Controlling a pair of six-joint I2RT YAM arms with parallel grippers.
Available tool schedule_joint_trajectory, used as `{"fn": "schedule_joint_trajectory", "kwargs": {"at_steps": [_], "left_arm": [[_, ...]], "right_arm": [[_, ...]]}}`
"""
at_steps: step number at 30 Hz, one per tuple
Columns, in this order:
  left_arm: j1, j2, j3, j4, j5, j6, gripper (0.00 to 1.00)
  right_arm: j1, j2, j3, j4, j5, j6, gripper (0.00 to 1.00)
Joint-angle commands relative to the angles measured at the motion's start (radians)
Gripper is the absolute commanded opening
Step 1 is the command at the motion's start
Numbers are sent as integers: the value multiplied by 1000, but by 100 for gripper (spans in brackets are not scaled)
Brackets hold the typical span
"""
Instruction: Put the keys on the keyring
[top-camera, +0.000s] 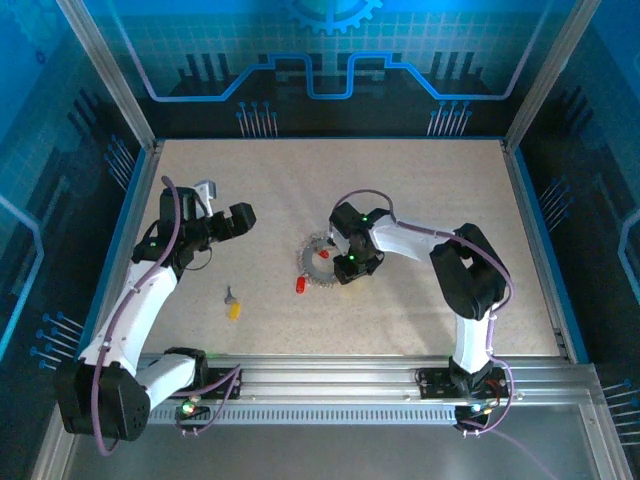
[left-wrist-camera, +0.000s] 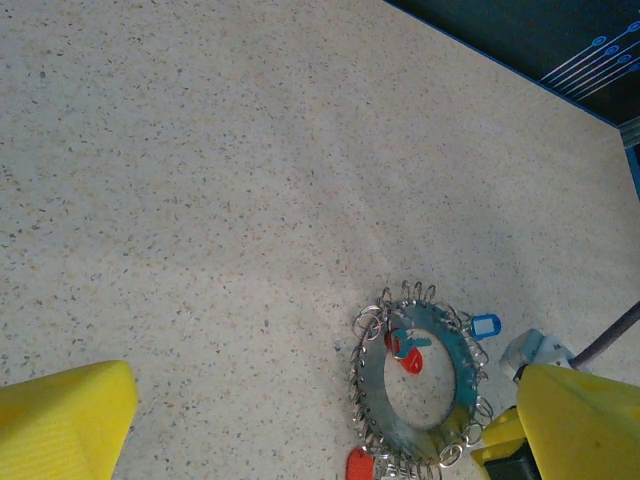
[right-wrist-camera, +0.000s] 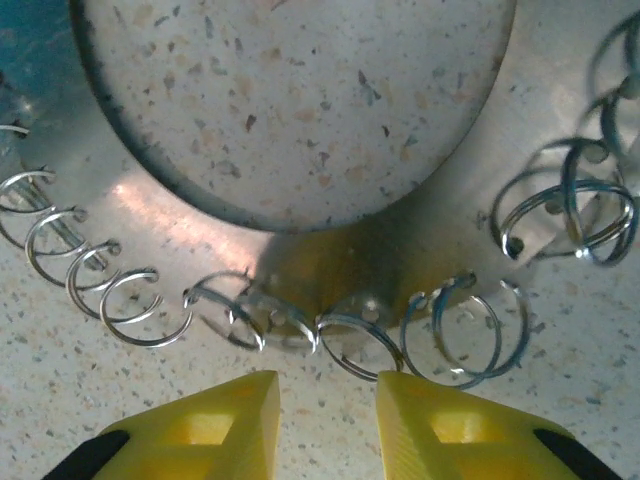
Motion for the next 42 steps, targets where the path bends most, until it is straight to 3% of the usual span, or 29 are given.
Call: {"fn": "schedule_joint_trajectory", "kwargs": {"at_steps": [1,17,29,42], "left_arm": [[8,-17,-17,-11,14,-3,99],[8,-16,-8,-7,34,-2,99],[8,-2,-11,-7,38,-19,99],[7,9,-16,-3,39,-30,99]], "right_arm": [[4,4,-8,36,-1,31,34],[-13,-129,-168,197,21,108,38],[-68,-162,-291,384,-42,185,34],[-81,-133,-337,590,-193,205,27]]}}
